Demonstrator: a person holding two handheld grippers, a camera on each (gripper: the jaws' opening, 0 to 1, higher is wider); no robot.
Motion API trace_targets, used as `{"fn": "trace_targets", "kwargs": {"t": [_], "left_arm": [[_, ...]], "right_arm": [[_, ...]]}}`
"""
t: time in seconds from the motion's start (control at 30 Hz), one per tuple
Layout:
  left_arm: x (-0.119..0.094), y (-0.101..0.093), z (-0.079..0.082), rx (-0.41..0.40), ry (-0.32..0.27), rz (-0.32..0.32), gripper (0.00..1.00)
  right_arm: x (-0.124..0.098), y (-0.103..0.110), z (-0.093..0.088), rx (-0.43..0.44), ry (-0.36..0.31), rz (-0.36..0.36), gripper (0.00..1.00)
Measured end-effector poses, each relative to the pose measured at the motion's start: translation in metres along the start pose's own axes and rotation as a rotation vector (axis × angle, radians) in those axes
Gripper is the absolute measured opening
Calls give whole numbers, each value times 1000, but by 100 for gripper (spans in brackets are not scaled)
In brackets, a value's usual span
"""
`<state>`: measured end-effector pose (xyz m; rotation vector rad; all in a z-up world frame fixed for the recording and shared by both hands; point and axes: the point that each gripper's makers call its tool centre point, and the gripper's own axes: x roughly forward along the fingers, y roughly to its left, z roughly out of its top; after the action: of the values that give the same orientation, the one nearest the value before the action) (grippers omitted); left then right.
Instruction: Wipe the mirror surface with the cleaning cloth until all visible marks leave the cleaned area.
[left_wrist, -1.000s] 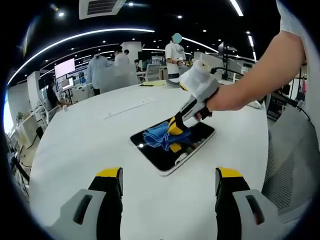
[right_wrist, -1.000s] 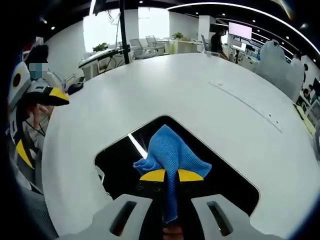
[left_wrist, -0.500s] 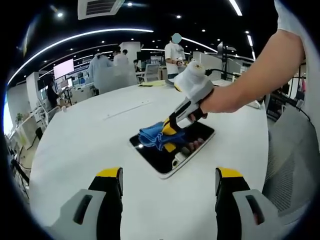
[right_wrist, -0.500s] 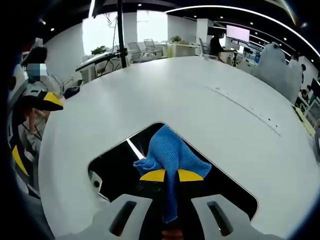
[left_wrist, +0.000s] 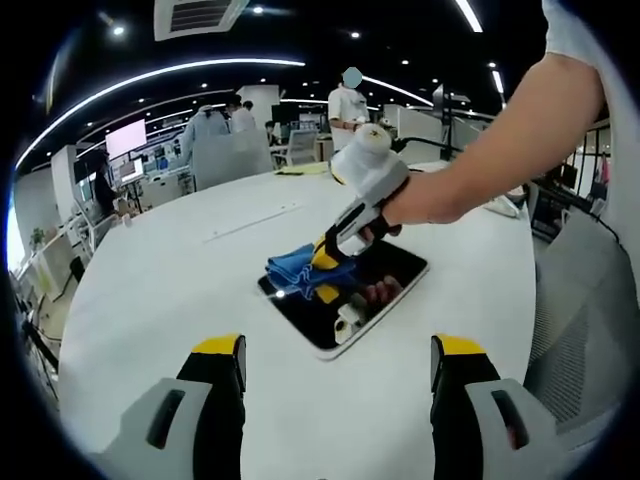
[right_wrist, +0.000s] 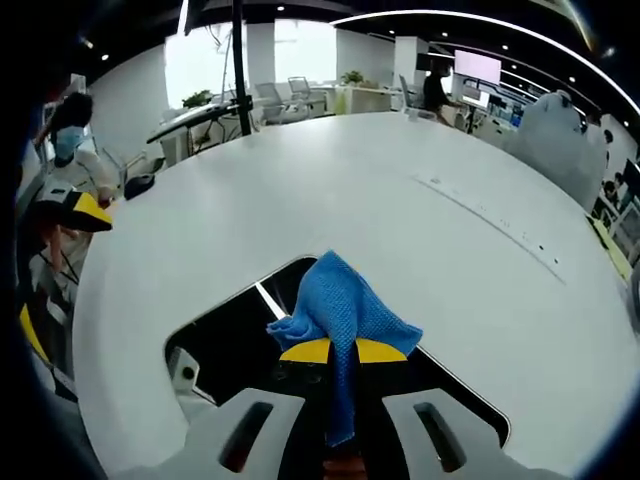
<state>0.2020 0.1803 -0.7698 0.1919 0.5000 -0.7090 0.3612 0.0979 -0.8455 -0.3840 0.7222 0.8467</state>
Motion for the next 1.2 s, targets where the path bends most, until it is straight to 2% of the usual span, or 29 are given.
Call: {"fn": "trace_targets", "kwargs": {"t": [1.2], "left_arm": [[-3, 5, -6, -6, 10, 4, 75]], "right_arm": [[24, -15, 22, -16, 14, 11, 1]]}}
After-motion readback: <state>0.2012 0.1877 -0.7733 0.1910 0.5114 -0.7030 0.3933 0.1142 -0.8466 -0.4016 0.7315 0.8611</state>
